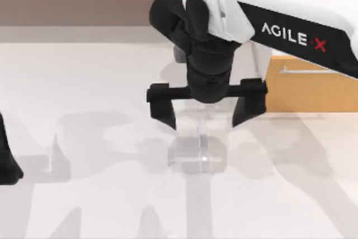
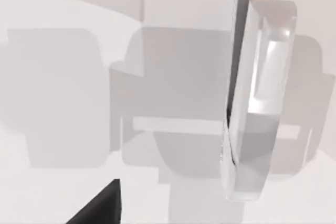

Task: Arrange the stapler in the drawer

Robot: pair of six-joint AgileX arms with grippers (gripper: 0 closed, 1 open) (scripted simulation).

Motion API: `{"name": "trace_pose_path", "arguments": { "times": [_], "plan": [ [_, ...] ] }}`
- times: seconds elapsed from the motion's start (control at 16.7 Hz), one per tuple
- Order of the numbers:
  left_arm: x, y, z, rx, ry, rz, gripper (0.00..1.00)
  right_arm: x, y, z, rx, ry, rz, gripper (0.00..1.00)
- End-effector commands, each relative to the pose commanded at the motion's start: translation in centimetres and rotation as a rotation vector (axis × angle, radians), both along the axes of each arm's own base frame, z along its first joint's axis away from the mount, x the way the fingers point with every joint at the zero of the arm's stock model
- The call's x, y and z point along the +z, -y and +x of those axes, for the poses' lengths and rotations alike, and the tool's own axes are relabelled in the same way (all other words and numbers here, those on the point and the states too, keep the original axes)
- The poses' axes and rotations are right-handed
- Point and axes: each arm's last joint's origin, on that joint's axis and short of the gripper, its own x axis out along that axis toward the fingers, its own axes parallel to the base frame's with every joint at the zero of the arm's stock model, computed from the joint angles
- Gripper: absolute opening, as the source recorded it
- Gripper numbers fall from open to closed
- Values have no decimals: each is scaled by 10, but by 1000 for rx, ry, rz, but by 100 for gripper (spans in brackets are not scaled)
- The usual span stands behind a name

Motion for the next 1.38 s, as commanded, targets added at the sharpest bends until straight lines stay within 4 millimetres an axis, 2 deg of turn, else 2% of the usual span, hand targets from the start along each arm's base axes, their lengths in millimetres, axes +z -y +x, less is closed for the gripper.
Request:
{"name": "trace_pose_path", "arguments": {
  "times": [0.24,0.72,1.02,1.38],
  "plan": [
    [0,0,0,0,0,0,100,-4,-1,-1,3,1,1,100],
    [0,0,0,0,0,0,100,-67,0,0,0,0,0,100],
    [0,0,0,0,0,0,100,-70,0,0,0,0,0,100],
    [0,0,0,0,0,0,100,-70,0,0,0,0,0,55]
  ]
}}
